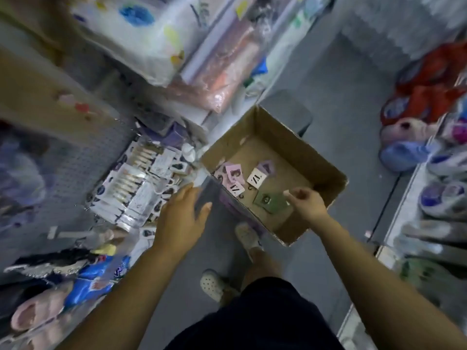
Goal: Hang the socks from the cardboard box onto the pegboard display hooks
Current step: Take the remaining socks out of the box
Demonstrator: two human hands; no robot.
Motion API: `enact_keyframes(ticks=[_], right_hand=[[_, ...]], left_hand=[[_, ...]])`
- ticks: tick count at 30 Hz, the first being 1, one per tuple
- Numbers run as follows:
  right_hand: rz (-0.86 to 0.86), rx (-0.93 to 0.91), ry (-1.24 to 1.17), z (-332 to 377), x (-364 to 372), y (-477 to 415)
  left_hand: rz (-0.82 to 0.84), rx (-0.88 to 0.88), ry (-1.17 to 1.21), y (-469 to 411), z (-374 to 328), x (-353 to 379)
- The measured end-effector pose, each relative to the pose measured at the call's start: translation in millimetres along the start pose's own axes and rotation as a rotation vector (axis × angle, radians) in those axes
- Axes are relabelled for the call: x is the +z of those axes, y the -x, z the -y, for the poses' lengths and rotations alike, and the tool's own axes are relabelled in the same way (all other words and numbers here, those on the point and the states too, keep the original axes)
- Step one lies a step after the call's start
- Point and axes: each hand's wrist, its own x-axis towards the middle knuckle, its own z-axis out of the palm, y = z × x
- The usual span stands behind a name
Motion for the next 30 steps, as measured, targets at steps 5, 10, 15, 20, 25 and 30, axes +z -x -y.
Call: enact_keyframes(ticks=[5,10,15,20,25,30], right_hand=[[0.131,0.223,-0.072,3,39,-83],[0.111,0.353,-0.296,13,83,-135],[0.09,0.452,-0.322,11,113,-169],[0.052,0.41,-0.224,-1,125,-179],[0.143,0.206,-0.19,-1,136,-163],[0.287,0.114,-0.08,-10,159,-155]], left_hand=[[0.16,-0.26,0.116,-65,3,33],[0.218,-0.457,0.255,-107,2,58],[0.279,-0.465,0.367,-118,9,79],[0.296,-0.444,0.421,-120,11,87],[0.297,-0.426,0.402,-126,8,87],[0.302,-0.424,0.415,-127,12,89]])
